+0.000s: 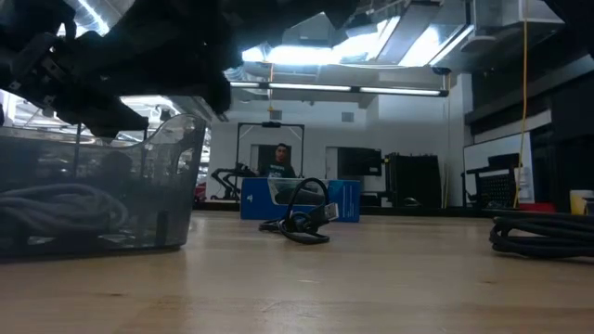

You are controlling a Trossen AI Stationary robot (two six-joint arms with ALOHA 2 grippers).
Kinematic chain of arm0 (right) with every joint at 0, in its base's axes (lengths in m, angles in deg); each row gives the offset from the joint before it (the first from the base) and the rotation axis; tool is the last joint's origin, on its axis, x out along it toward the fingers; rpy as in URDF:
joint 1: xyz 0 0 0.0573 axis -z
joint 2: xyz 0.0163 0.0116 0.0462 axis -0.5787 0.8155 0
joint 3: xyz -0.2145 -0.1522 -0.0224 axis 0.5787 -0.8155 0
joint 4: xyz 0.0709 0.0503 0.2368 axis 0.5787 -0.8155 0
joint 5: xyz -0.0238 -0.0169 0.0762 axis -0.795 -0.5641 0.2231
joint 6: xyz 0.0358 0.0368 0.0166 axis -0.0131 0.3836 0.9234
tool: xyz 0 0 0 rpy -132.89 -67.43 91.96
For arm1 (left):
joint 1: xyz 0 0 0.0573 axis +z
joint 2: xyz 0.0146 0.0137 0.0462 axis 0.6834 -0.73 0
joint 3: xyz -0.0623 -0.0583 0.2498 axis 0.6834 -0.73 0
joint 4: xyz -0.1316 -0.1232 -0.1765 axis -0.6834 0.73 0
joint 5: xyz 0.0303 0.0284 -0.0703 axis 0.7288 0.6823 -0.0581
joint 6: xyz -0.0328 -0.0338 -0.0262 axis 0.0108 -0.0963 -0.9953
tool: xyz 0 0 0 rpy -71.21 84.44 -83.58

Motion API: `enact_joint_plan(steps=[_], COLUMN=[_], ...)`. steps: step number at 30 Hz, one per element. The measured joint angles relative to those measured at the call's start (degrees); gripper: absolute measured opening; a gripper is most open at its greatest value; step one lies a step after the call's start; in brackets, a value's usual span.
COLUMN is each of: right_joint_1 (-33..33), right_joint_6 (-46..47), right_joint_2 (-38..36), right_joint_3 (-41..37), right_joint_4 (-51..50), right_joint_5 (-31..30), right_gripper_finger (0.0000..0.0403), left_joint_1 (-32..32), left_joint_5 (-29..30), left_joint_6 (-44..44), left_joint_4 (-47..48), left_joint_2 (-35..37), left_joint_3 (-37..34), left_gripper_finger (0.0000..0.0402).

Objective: Pick and place USB-C Cables
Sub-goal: Adjust the black bin

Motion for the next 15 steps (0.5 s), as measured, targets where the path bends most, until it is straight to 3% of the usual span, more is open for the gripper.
enact_joint_plan(steps=[11,15], right_joint_1=[-3.9,-5.1], right_joint_6=[26.1,24.2], right_joint_2=[-0.2,-2.4], right_joint_3=[-0.2,2.7], right_joint_4=[-21.8,-23.4], right_joint_5=[-0.8,-10.2], right_gripper_finger=[0.0097,0.0091], left_joint_1=[0.0,0.0], left_joint_5=[0.0,0.9], left_joint_6=[0.0,0.0], left_joint_4=[0.0,-0.1], left_joint_2=[0.0,0.0], left_joint_3=[0.0,0.0], left_gripper_finger=[0.0016,0.0016])
